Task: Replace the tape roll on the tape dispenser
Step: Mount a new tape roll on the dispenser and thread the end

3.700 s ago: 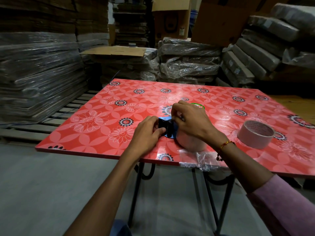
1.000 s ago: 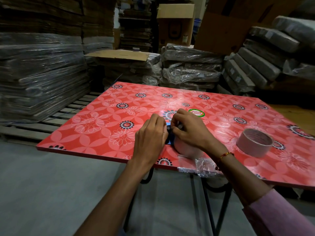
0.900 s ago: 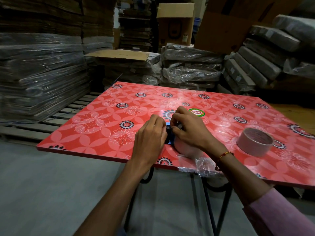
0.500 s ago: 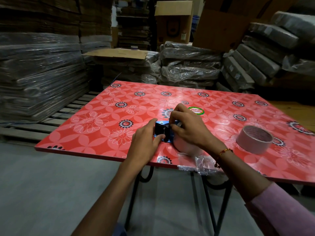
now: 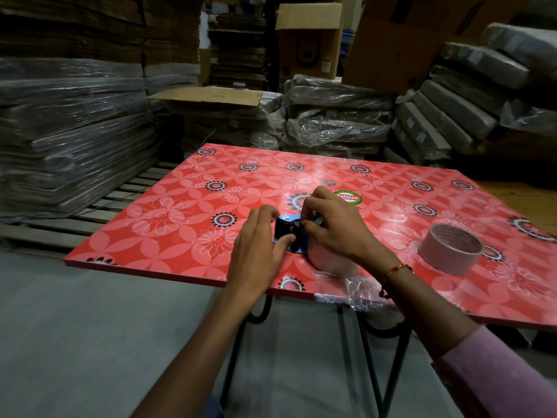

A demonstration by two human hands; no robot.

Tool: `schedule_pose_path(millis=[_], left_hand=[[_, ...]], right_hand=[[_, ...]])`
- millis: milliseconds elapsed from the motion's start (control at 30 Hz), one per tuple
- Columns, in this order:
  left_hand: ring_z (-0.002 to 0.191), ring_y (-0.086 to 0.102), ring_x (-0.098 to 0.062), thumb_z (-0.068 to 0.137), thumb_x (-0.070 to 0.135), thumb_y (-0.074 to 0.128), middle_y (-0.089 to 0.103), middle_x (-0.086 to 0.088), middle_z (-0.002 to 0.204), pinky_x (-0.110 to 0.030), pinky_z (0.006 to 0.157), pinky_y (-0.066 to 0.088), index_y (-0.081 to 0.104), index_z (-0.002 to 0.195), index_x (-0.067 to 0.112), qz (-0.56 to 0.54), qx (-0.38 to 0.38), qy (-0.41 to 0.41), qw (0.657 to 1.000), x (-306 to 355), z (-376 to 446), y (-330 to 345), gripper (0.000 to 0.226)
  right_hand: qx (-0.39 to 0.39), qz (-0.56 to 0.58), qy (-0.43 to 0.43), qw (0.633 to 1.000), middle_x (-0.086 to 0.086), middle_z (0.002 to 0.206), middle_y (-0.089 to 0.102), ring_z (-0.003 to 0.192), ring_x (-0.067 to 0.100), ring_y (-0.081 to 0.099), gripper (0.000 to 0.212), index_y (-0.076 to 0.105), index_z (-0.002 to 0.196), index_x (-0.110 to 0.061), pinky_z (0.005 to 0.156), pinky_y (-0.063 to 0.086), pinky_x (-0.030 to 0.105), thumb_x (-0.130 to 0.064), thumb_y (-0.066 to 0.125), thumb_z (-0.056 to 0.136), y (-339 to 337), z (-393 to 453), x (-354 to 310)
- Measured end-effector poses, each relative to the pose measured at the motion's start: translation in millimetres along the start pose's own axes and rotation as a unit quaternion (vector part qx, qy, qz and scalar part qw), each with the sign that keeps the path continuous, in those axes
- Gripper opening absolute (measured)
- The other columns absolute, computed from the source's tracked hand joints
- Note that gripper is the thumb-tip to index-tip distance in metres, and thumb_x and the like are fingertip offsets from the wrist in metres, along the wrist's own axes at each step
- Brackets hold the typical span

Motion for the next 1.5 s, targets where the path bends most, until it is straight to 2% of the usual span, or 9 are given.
schedule_pose_path(millis=[100,200,367,500,667,900,1067,1267,1500], left_hand=[[0.1,0.055,-0.02,0.086,0.03,0.073,0.05,0.004,0.114,-0.039,0.073,0.053,0.06,0.093,0.017,0.078,0.03,0.002,0.997,7.9,-12.4,1.3,0.019],[0.108,0.052,-0.018,0.086,0.032,0.073,0.05,0.005,0.125,-0.039,0.076,0.053,0.068,0.088,0.018,0.092,0.032,-0.033,0.995,4.4,-16.6,4.5,0.015],[0.107,0.055,-0.017,0.088,0.028,0.071,0.053,0.009,0.121,-0.038,0.078,0.051,0.068,0.082,0.02,0.058,0.028,-0.063,0.996,-3.0,-12.0,6.7,0.01],[0.107,0.055,-0.018,0.09,0.026,0.067,0.054,0.007,0.119,-0.038,0.081,0.049,0.067,0.083,0.019,0.065,0.012,-0.068,0.995,-3.9,-8.7,8.5,0.01],[0.1,0.056,-0.022,0.088,0.023,0.062,0.054,0.005,0.114,-0.039,0.078,0.048,0.059,0.081,0.021,0.098,0.016,-0.062,0.993,3.9,-8.5,7.4,0.008],[0.094,0.057,-0.024,0.085,0.024,0.06,0.054,0.002,0.108,-0.043,0.077,0.049,0.053,0.079,0.022,0.123,0.028,-0.058,0.99,6.5,-9.2,9.2,0.01],[0.093,0.057,-0.024,0.085,0.021,0.061,0.055,0.001,0.107,-0.043,0.078,0.049,0.055,0.081,0.019,0.123,0.028,-0.06,0.99,7.4,-8.8,10.5,0.007],[0.093,0.057,-0.024,0.086,0.02,0.06,0.054,-0.001,0.107,-0.046,0.079,0.05,0.057,0.085,0.014,0.124,0.024,-0.058,0.99,6.8,-8.4,10.3,0.007],[0.093,0.057,-0.026,0.083,0.015,0.063,0.054,-0.001,0.109,-0.045,0.077,0.05,0.053,0.078,0.014,0.11,0.011,-0.057,0.992,6.8,-7.2,9.5,0.012]], right_hand=[[0.004,-0.001,-0.001,1.0,0.0,0.095,0.056,0.086,0.027,0.058,0.003,0.063,0.085,-0.016,0.068,0.046,0.042,-0.016,0.065,0.083,-0.4,-0.2,0.4],[0.003,-0.002,-0.004,1.0,0.001,0.095,0.056,0.086,0.027,0.058,0.003,0.064,0.085,-0.016,0.067,0.046,0.041,-0.016,0.065,0.083,-0.1,-0.1,-0.5],[-0.002,-0.003,-0.011,1.0,0.0,0.094,0.055,0.085,0.029,0.058,0.003,0.064,0.085,-0.018,0.068,0.047,0.042,-0.017,0.064,0.082,-0.1,0.5,-1.4],[-0.004,-0.005,-0.009,1.0,0.001,0.092,0.056,0.085,0.03,0.059,0.003,0.064,0.084,-0.017,0.067,0.047,0.041,-0.017,0.063,0.081,-0.4,0.7,-1.1],[0.005,0.0,0.015,1.0,-0.006,0.087,0.051,0.084,0.024,0.058,0.002,0.066,0.084,-0.015,0.066,0.035,0.031,-0.016,0.065,0.083,-2.1,1.2,1.8],[-0.043,0.043,0.03,0.998,-0.003,0.088,0.051,0.081,0.019,0.053,0.021,0.064,0.082,-0.012,0.071,0.045,0.036,-0.03,0.059,0.071,-2.7,-0.1,-0.9],[-0.025,0.013,0.031,0.999,0.005,0.093,0.052,0.084,0.027,0.056,0.007,0.064,0.082,-0.004,0.07,0.045,0.039,-0.011,0.062,0.084,0.6,2.3,1.8],[-0.019,0.018,0.06,0.998,-0.001,0.094,0.052,0.083,0.021,0.055,0.007,0.067,0.082,-0.006,0.068,0.036,0.031,-0.01,0.063,0.085,0.0,10.1,6.3],[-0.021,0.027,0.057,0.998,-0.003,0.092,0.054,0.084,0.02,0.054,0.005,0.069,0.082,-0.011,0.069,0.042,0.035,-0.013,0.067,0.085,-1.2,10.9,4.7]])
Point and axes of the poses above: each hand's wrist, its own z-axis towards the middle knuckle, its own y-axis out of the palm, x = y × z, the point moved 8 cm from there along z, towards the middle knuckle
